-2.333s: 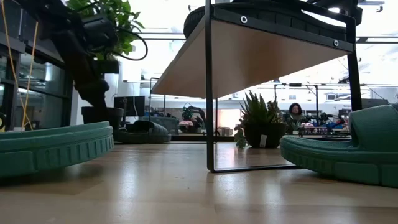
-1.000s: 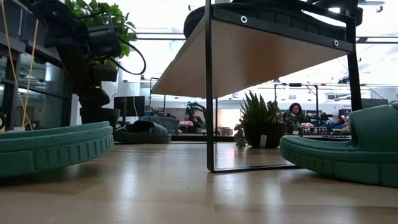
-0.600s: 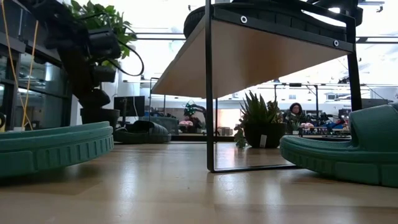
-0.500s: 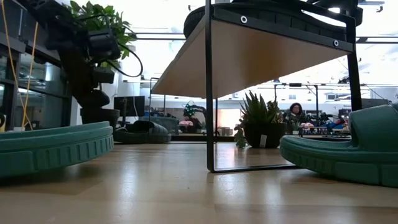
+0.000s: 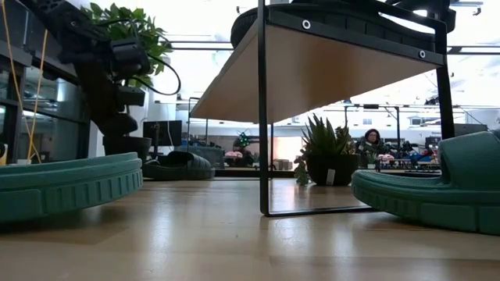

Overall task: Pick and place slides into the shelf
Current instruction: Adjust the black vase plant, then put the black slipper on the shelf

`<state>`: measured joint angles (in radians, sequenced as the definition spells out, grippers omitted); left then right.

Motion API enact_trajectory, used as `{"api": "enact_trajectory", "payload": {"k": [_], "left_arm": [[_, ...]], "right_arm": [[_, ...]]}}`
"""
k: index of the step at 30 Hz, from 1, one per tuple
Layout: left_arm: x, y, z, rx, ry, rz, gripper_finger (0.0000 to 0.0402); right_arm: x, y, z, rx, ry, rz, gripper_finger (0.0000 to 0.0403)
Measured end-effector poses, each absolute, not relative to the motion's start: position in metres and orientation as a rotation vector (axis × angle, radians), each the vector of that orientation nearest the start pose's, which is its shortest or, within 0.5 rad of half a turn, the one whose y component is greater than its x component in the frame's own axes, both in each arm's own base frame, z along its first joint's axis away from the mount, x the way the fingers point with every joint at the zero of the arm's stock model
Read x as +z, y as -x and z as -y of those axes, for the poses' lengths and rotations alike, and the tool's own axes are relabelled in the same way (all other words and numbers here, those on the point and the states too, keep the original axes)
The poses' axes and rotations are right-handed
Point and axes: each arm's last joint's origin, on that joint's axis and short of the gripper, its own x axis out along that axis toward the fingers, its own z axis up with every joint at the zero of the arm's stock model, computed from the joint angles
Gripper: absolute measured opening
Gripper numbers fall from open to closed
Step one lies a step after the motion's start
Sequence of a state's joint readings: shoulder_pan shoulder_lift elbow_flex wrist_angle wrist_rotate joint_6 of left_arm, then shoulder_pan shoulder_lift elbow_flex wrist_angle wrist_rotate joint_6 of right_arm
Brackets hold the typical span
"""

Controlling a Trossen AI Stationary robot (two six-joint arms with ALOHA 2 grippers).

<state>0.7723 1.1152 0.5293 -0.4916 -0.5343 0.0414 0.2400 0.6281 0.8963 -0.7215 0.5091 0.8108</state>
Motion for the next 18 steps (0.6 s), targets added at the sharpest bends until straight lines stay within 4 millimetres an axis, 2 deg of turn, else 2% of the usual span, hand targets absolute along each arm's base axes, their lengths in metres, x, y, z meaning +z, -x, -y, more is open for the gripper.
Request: {"api": "enact_trajectory", "payload": {"k": [8, 14, 18], "left_arm": [[0.1703, -0.1230, -0.1356, 0.968, 0.122, -1.214, 0.0161], [0.1703, -0.1271, -0.1349, 0.811, 0.099, -1.197, 0.0161], [0.1720, -0.1299, -0.1367, 0.774, 0.058, -1.171, 0.0161]], "right_arm": [[0.3407, -0.1106, -0.0125, -0.416, -0.627, -0.289, 0.0060], [0.3407, -0.1106, -0.0125, -0.416, -0.624, -0.290, 0.0060], [0.3407, -0.1105, -0.0123, -0.422, -0.622, -0.287, 0.0060]]}}
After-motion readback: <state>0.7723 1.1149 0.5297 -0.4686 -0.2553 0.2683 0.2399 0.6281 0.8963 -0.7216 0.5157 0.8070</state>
